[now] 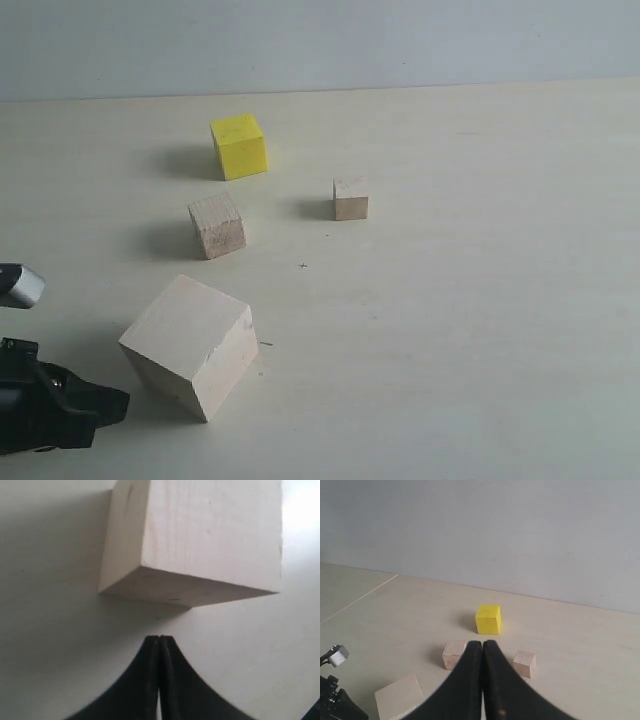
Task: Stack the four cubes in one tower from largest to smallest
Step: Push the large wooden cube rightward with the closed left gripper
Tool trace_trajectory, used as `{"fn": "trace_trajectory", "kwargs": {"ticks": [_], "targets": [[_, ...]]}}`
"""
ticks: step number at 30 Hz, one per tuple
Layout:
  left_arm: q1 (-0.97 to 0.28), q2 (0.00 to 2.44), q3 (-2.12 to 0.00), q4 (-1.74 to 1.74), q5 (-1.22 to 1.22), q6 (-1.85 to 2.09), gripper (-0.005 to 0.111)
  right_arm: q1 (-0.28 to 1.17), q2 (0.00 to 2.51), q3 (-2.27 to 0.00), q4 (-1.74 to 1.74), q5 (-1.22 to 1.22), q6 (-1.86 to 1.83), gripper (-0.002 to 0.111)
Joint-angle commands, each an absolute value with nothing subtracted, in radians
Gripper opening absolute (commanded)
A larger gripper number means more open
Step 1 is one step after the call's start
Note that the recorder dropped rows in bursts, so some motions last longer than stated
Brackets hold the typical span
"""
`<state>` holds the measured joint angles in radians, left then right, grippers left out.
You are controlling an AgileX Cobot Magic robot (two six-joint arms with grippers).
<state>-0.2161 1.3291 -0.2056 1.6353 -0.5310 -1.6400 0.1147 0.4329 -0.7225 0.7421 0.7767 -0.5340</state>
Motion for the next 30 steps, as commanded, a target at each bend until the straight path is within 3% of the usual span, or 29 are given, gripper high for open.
{"fn": "trace_trajectory", "kwargs": {"ticks": [1,20,26,30], "targets": [[-0.220,1.390,-0.208,1.530,-0.542,-1.529,0.000,0.117,0.435,-0.729,0.748,0.776,-0.541,0.000],[-0.228,1.678,-0.430,1.453,-0.784,-1.433,0.000,0.117,0.435,-0.729,0.748,0.776,-0.541,0.000],[-0.405,1.734,-0.528,1.343,-0.732,-1.419,0.000,0.117,0.435,-0.729,0.748,0.776,-0.541,0.000],[-0.453,1.779,-0.580,1.313,-0.732,-1.421,0.000,0.117,0.435,-0.729,0.746,0.780,-0.541,0.000]]}}
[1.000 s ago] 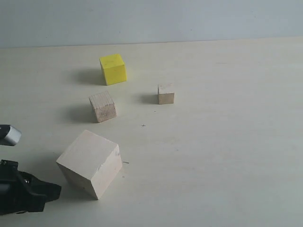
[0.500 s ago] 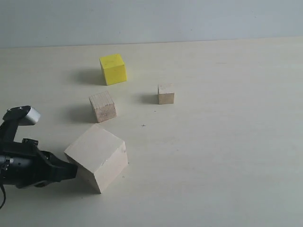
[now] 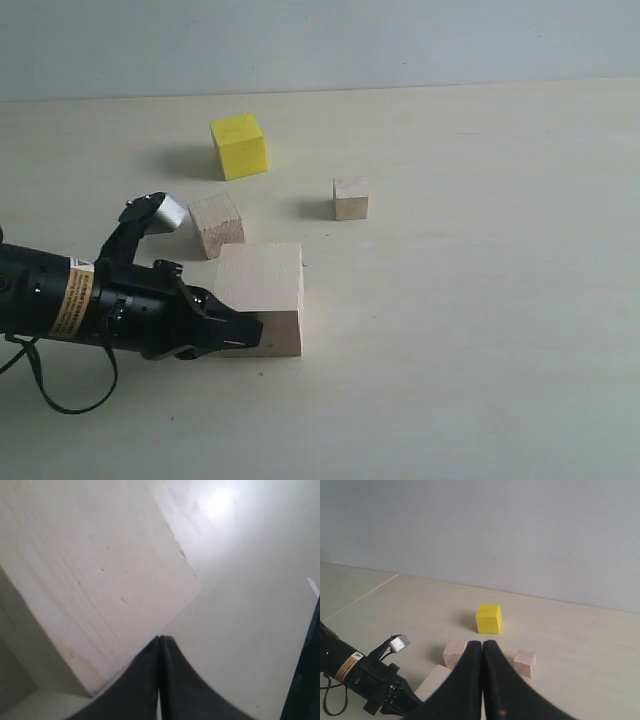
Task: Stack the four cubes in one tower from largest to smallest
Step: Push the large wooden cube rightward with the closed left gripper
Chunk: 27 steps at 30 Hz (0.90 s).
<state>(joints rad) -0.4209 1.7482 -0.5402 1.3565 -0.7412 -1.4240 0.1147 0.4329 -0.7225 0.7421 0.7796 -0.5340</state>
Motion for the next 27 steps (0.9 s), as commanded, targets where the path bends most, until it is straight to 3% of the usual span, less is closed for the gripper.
{"fn": "trace_trajectory", "kwargs": {"ticks": [1,27], "targets": [[-0.453,1.784,-0.588,1.313,-0.732,-1.421,0.000,0.117,0.435,-0.729,0.744,0.783,-0.541,0.000],[-0.453,1.798,-0.616,1.278,-0.754,-1.416,0.000,0.117,0.435,-0.729,0.722,0.799,-0.539,0.000]]}}
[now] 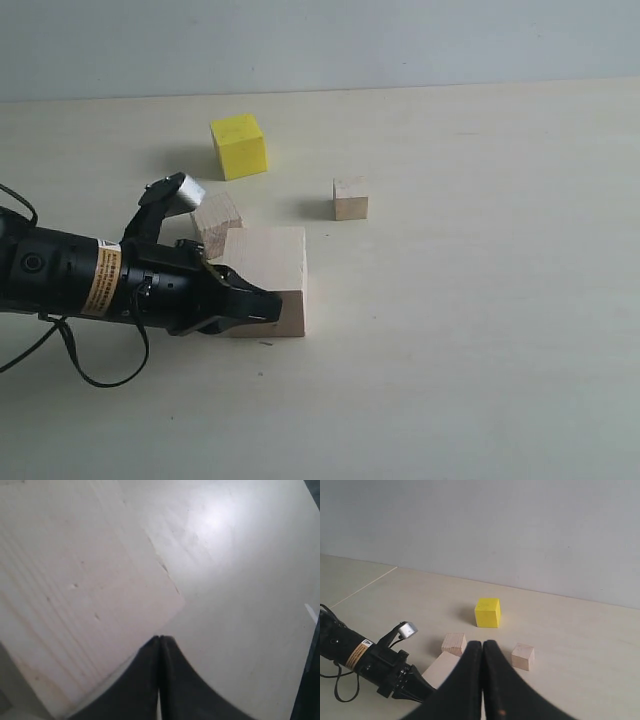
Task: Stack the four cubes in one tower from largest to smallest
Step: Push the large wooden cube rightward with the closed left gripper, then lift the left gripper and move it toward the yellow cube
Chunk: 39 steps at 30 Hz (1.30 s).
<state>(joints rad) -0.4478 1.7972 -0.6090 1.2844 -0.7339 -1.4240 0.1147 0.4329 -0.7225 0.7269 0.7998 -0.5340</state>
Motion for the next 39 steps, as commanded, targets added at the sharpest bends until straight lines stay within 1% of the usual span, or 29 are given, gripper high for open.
{"fn": "trace_trajectory", "kwargs": {"ticks": [1,12,16,21,24,27,30,33,36,39], "targets": [[-0.453,1.798,-0.616,1.281,-0.762,-1.416,0.000,0.117,0.435,-0.729,0.722,0.799,-0.539,0.000],[-0.453,1.772,-0.614,1.344,-0.824,-1.435,0.000,0.117,0.435,-0.729,0.722,0.812,-0.539,0.000],[-0.453,1.705,-0.602,1.348,-0.828,-1.435,0.000,0.117,0.435,-0.729,0.722,0.821,-0.539,0.000],[-0.449,1.554,-0.585,1.355,-0.828,-1.435,0.000,0.117,0.435,-0.729,0.714,0.821,-0.539,0.000],[-0.411,1.445,-0.587,1.344,-0.766,-1.435,0.000,0.117,0.435,-0.729,0.709,0.821,-0.539,0.000],[-0.343,1.351,-0.613,1.346,-0.638,-1.442,0.000,0.117,0.435,-0.727,0.692,0.818,-0.539,0.000],[-0.269,1.277,-0.643,1.346,-0.569,-1.432,0.000,0.117,0.435,-0.725,0.687,0.815,-0.539,0.000],[-0.217,1.224,-0.660,1.346,-0.563,-1.427,0.000,0.117,0.435,-0.725,0.687,0.813,-0.539,0.000],[-0.200,1.187,-0.661,1.354,-0.572,-1.441,0.000,0.117,0.435,-0.725,0.687,0.813,-0.539,0.000],[-0.200,1.171,-0.655,1.465,-0.696,-1.530,0.000,0.117,0.435,-0.725,0.687,0.813,-0.539,0.000]]}}
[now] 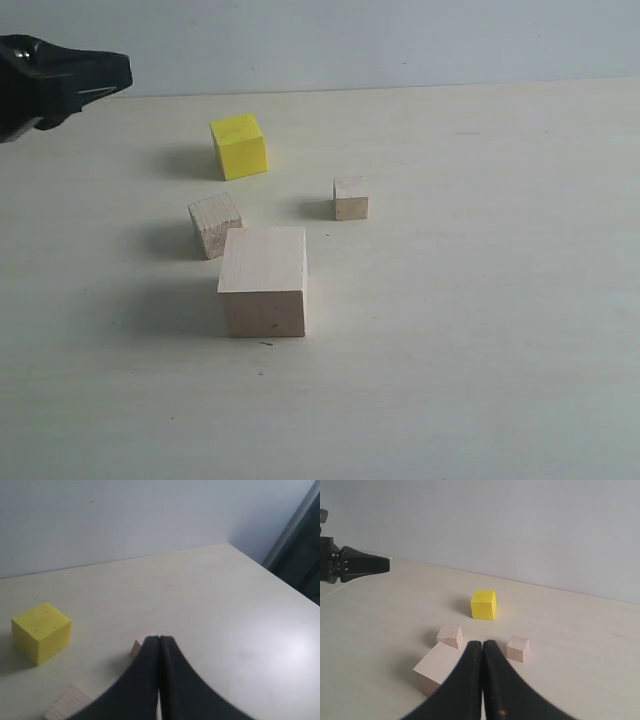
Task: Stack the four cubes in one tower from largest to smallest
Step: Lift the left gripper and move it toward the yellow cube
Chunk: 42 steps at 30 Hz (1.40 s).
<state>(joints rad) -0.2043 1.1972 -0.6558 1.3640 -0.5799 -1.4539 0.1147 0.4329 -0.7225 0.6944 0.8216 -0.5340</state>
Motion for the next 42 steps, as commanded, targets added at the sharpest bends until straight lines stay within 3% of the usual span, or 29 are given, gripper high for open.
{"fn": "trace_trajectory", "kwargs": {"ticks": [1,6,16,18,21,24,26,34,42], "targets": [[-0.200,1.173,-0.655,1.496,-0.737,-1.530,0.000,0.117,0.435,-0.725,0.687,0.815,-0.539,0.000],[-0.200,1.177,-0.655,1.617,-0.898,-1.510,0.000,0.117,0.435,-0.725,0.687,0.817,-0.539,0.000],[-0.200,1.177,-0.655,1.595,-0.883,-1.510,0.002,0.117,0.435,-0.725,0.687,0.817,-0.539,0.000],[-0.200,1.180,-0.655,1.597,-0.777,-1.510,0.011,0.117,0.435,-0.725,0.687,0.819,-0.539,0.000],[-0.200,1.187,-0.655,1.595,-0.603,-1.510,0.035,0.117,0.435,-0.725,0.687,0.821,-0.539,0.000],[-0.200,1.199,-0.655,1.549,-0.511,-1.510,0.075,0.117,0.435,-0.725,0.687,0.823,-0.539,0.000],[-0.200,1.200,-0.655,1.521,-0.483,-1.510,0.092,0.117,0.435,-0.725,0.687,0.825,-0.539,0.000],[-0.200,1.200,-0.655,1.559,-0.492,-1.495,0.083,0.117,0.435,-0.725,0.687,0.825,-0.539,0.000],[-0.200,1.200,-0.655,1.550,-0.452,-1.498,0.105,0.117,0.435,-0.725,0.687,0.825,-0.539,0.000]]}}
